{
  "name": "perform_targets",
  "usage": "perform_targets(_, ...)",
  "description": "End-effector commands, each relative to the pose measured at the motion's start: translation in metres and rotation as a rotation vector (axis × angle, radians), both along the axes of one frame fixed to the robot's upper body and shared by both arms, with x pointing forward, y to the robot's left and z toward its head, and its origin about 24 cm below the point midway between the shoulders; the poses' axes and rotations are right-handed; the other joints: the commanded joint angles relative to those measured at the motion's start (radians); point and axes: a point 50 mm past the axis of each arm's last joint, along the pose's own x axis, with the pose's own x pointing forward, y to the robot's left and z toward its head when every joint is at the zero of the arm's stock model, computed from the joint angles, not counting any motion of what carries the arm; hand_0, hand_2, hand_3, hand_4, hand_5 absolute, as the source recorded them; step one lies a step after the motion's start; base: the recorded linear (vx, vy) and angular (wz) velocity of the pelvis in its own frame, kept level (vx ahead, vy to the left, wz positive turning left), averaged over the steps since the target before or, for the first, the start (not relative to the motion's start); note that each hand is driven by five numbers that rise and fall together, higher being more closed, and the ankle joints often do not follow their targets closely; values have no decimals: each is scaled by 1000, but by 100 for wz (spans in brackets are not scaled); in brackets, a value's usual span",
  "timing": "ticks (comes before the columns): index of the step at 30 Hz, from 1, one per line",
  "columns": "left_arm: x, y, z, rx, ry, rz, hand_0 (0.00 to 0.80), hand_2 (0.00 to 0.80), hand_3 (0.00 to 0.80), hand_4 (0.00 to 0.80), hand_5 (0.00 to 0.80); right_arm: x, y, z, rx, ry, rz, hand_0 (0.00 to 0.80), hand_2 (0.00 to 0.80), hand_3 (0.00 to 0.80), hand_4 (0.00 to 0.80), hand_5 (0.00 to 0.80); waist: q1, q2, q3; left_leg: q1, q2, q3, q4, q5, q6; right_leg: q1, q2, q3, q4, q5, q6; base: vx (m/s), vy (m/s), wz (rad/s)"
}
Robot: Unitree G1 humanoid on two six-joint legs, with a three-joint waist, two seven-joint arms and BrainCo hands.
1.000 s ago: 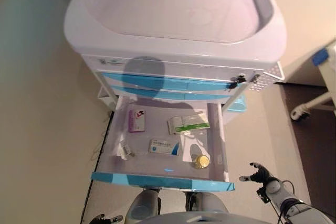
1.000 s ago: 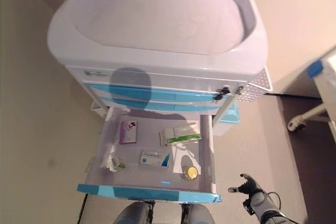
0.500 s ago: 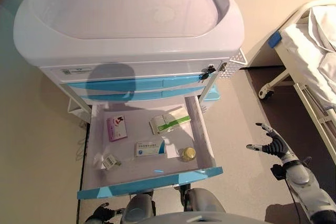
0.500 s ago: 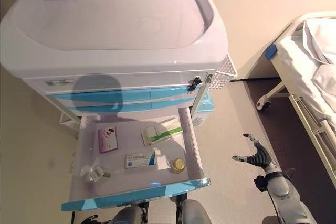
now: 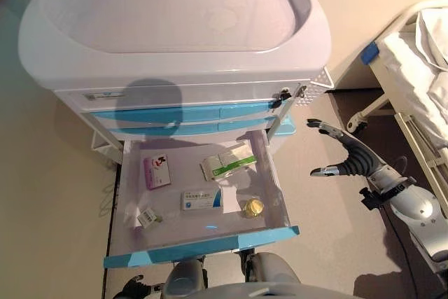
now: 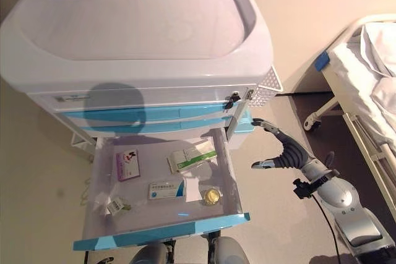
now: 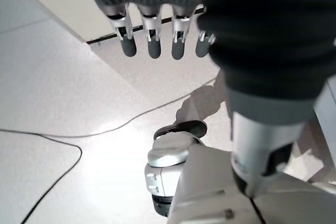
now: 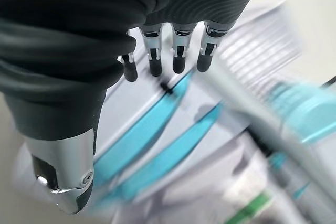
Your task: Open the drawer and pick up the medicine
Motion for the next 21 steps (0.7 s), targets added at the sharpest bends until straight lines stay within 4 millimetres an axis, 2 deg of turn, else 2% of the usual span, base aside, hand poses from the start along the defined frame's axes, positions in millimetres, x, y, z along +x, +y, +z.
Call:
perform_targets(1,-20,17,3,31,61,34,0,0,0,0,0,-3,30,26,33,-84,206,0,0,0,0,0,48,-25,-23,-37,-51,-34,-15,13,9,-33,-19,-2,6,65,63,13,-41,16)
perform_targets(3,-23,19,4,37,69,40,0,0,0,0,0,-3,45,28,6,-79,293,0,0,0,0,0,70,-27,-20,-39,-49,-56,-18,22,3,-21,-21,-27,-3,62,60,17,-82,27)
perform_targets(5,-24,19,4,37,69,42,0,0,0,0,0,-2,45,28,6,-79,295,0,0,0,0,0,66,-27,-20,-39,-50,-58,-18,22,3,-20,-22,-29,-3,62,60,3,-46,33)
perform_targets(8,-28,20,4,40,76,42,0,0,0,0,0,0,63,28,-27,-78,385,0,0,0,0,0,107,-26,-13,-47,-52,-103,-23,36,-5,-5,-27,-77,-10,56,55,4,-85,41)
perform_targets(12,-28,20,4,42,72,37,0,0,0,0,0,3,73,26,-10,-67,422,0,0,0,0,0,130,-25,-9,-58,-53,-141,-19,46,-11,6,-34,-120,-15,51,51,-3,-96,46)
perform_targets(13,-26,19,4,42,68,32,0,0,0,0,0,6,79,22,21,-44,431,0,0,0,0,0,150,-24,-9,-67,-54,-164,-20,54,-18,13,-37,-148,-23,48,48,-3,-63,58)
perform_targets(14,-26,19,4,43,68,33,0,0,0,0,0,6,79,22,21,-44,432,0,0,0,0,0,147,-24,-9,-67,-55,-166,-20,54,-18,14,-37,-150,-23,48,48,-8,-124,71)
perform_targets(15,-22,16,3,36,51,21,0,0,0,0,0,8,82,17,45,-14,430,0,0,0,0,0,164,-18,-6,-81,-57,-192,-18,64,-26,19,-40,-181,-27,47,47,-3,-63,51)
perform_targets(18,-19,14,3,33,42,4,0,0,0,0,0,13,83,11,51,0,416,0,0,0,0,0,174,-13,-4,-93,-62,-223,-17,72,-32,25,-43,-214,-32,45,45,0,-80,49)
perform_targets(21,-15,12,3,31,30,-12,0,0,0,0,0,19,83,-5,48,39,363,0,0,0,0,0,187,-6,-3,-111,-66,-256,-14,81,-39,31,-43,-254,-42,41,44,20,-87,65)
